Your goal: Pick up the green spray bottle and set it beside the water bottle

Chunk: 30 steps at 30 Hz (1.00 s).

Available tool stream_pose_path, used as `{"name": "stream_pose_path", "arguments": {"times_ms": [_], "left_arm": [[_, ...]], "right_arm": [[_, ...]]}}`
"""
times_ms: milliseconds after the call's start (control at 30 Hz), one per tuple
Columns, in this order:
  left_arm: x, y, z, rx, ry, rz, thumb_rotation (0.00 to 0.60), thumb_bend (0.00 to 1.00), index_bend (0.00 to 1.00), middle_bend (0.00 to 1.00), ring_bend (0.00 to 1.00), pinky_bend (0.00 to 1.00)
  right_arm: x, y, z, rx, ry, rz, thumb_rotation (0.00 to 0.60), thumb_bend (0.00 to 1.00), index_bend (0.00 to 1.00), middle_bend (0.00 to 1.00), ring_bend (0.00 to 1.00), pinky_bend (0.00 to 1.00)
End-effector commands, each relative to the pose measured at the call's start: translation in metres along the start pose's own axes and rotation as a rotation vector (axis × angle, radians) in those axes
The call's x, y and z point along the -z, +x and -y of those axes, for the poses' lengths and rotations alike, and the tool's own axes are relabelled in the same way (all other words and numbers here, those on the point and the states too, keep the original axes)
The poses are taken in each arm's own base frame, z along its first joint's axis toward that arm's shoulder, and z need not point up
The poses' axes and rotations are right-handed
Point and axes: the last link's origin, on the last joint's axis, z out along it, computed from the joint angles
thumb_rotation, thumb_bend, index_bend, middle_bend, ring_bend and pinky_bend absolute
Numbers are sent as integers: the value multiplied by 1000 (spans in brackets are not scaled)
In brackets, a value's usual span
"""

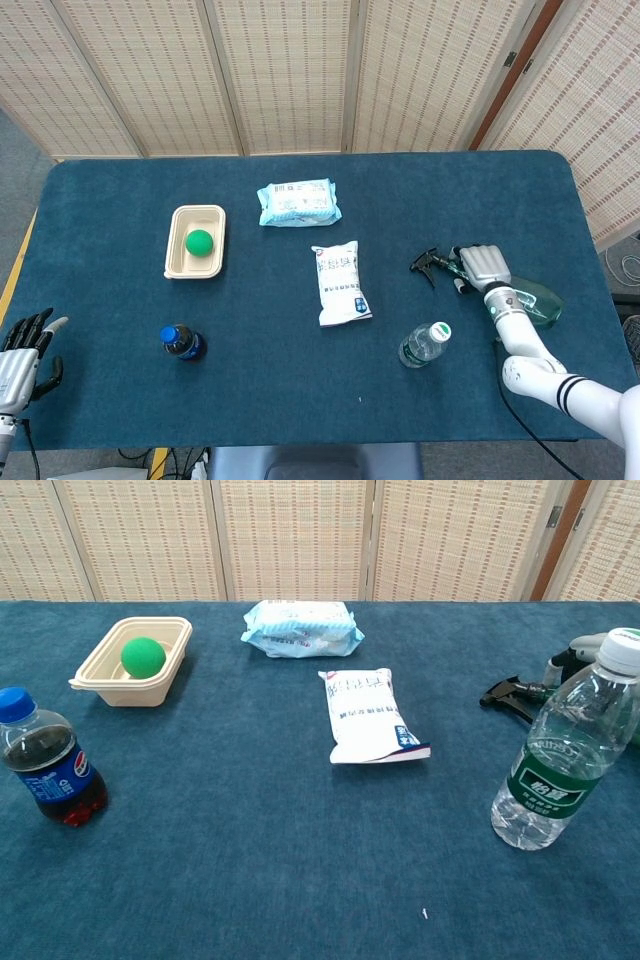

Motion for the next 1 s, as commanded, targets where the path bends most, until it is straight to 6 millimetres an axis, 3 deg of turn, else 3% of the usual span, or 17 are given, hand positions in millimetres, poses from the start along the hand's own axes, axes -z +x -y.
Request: {"name": "stream_pose_path", "arguments": {"times_ms": [33, 567, 1000], "left_arm": [[0, 0, 0, -1, 0, 0, 600, 613, 141, 52, 0, 0], [0, 5, -7, -15, -8, -3, 600, 613, 141, 52, 0, 0], [0, 9, -17, -33, -20, -9, 600, 613, 141, 52, 0, 0]], "right_arm": [[1, 0, -1, -8, 0, -3, 600, 303, 405, 430, 282, 448], [14, 15, -6, -41, 3, -56, 600, 303, 405, 430, 282, 448], [41, 30, -18, -136, 17, -152, 600, 303, 405, 430, 282, 448]]}}
